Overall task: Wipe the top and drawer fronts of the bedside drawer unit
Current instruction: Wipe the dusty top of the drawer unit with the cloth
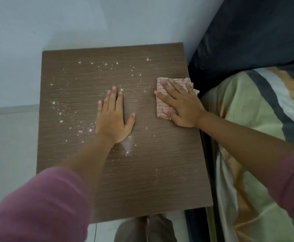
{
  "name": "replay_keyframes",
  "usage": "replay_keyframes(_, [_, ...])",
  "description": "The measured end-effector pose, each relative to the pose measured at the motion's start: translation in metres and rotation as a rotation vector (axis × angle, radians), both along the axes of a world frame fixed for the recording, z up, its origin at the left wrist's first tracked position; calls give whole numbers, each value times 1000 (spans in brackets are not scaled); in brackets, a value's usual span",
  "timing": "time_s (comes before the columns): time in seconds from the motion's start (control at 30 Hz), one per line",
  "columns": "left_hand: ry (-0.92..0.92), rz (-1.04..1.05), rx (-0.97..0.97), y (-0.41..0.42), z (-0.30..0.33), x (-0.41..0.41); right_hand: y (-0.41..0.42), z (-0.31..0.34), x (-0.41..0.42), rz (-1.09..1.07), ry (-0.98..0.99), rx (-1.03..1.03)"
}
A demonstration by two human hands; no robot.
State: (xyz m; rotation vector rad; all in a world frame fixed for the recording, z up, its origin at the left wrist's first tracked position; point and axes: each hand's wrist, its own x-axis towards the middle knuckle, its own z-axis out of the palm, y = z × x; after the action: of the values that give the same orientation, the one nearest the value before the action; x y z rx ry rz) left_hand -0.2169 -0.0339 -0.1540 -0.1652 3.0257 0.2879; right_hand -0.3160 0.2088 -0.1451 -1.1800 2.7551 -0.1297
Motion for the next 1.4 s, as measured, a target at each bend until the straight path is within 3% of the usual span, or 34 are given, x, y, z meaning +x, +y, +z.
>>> replay_keyframes(0.17, [-57, 4, -106, 3, 2, 0, 15, 0, 48, -2, -7, 10])
replay_keyframes(0.27, [-23, 26, -56, 13, 9, 23, 25, -1, 75, 7, -10, 4])
replay_keyframes(0.43, [81, -30, 105, 46, 24, 118, 39, 1, 112, 47, -20, -3])
replay_keyframes(0.6, [-23, -41, 80, 69, 20, 199, 54, 0, 157, 72, -20, -13])
replay_keyframes(1.07, [5, -43, 31, 69, 9, 205, 83, 1, 257, 9, -106, -158])
replay_keyframes(1.23, [-7, -46, 39, 68, 9, 204, 87, 9, 277, 16, -230, -175])
replay_keyframes(1.4, [-97, -49, 15, 68, 15, 202, 92, 38, 275, 33, -516, -244])
